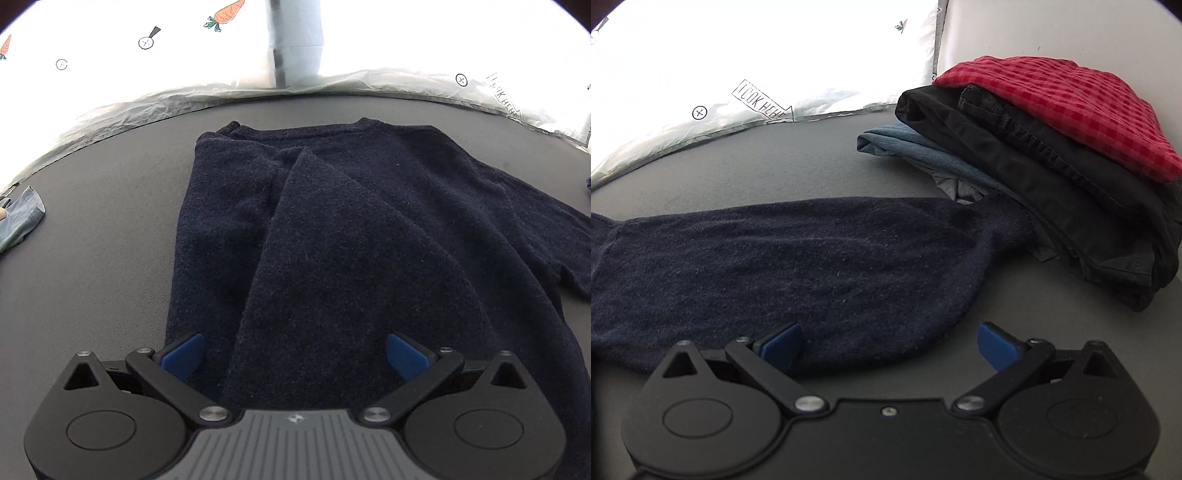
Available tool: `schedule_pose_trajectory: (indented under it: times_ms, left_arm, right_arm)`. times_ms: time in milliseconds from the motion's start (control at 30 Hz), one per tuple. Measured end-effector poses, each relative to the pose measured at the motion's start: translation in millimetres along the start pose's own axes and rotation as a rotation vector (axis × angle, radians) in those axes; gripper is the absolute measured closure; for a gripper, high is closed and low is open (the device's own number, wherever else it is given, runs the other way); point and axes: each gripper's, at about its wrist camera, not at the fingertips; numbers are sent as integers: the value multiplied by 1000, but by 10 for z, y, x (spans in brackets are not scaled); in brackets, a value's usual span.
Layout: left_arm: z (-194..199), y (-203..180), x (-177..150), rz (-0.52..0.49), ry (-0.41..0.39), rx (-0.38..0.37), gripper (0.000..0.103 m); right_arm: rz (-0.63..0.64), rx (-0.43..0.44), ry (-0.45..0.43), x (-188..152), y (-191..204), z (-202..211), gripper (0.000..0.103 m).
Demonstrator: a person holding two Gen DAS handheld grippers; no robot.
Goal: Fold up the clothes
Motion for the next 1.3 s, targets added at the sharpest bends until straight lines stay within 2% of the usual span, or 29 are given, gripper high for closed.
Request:
schedule_pose_trajectory:
  times_ms: [67,333,500,667,700,767,967,1100,1200,1300]
  left_arm:
    - [-53,8,-23,5,24,8,0]
    - [-213,2,37,14,121,8,0]
    - [-279,59,109,24,183,-17,0]
    - [-282,58,115,23,183,-13,0]
    - [-276,57,110,23,179,-13,0]
    - [-262,58,102,23,168,-14,0]
    - [-235,66,83,24,151,-13,0]
    - [-220,75,60,24,136,-13,0]
    - [-208,81,43,25,125,-14,0]
    - [-198,84,12,25,109,-15,0]
  right_arm:
    - [-34,22,0,1,-89,-35,1]
    - [-186,-7,25,102,-172,-196,2]
    - [-192,-3,23,189,-206,-269,10]
    - [-144,32,-17,241,-180,-231,59]
    - [-148,42,-23,251,-200,-222,65]
    - [-155,61,-34,271,-238,-204,94]
    - [-179,149,-87,400,-280,-53,96]
    - [-186,238,-127,523,-136,122,96]
    - [-147,351,-161,620,158,333,96]
    - [-60,509,-187,661,606,605,96]
Point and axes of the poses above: each gripper's, at about its wrist camera, not at the fingertips, and z roughly against the way its jaws point, y to its left, x to its top, and after that the axes turned 4 degrees about -y, right-handed
